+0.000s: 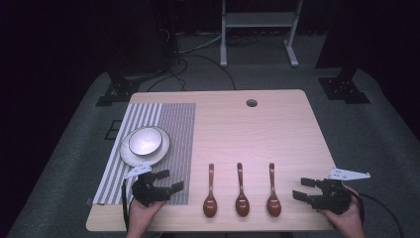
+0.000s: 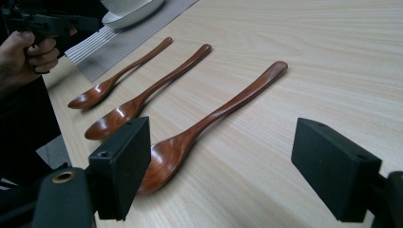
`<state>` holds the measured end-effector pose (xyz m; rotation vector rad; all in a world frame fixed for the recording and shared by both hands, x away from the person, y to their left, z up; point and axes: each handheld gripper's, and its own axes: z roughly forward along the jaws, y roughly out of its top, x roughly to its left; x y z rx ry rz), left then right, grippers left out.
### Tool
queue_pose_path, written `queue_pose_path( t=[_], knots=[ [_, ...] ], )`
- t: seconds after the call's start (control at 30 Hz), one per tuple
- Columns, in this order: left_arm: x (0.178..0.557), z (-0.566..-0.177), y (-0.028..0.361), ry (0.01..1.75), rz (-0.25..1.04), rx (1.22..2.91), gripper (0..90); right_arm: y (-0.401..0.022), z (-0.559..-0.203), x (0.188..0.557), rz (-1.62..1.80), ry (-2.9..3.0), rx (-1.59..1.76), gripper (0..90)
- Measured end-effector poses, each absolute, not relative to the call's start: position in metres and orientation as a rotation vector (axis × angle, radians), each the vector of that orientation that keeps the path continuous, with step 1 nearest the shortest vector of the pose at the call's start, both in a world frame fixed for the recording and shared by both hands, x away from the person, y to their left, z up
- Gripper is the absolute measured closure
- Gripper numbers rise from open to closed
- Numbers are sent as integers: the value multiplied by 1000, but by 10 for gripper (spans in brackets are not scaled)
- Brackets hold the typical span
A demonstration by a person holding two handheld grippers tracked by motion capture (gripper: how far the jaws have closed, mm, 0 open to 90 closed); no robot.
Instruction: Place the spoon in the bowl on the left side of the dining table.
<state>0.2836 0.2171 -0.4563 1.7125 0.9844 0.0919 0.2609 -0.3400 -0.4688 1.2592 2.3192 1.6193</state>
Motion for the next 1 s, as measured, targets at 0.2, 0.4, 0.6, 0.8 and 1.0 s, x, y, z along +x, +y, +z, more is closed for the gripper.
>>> queue_pose_path(
  t=[0.2,0.4,0.6,0.8,1.0],
  knots=[
    [285,-456,215,975,88,1727,73,-337,-464,267,1642,2350,1254,199],
    [287,-458,213,980,73,1730,73,-326,-463,275,1669,2396,1240,199],
    [289,-458,211,967,66,1744,73,-304,-463,284,1699,2460,1200,199],
    [288,-460,208,962,39,1741,73,-282,-462,291,1714,2525,1147,207],
    [287,-459,206,945,34,1754,73,-254,-461,296,1747,2602,1088,226]
  ],
)
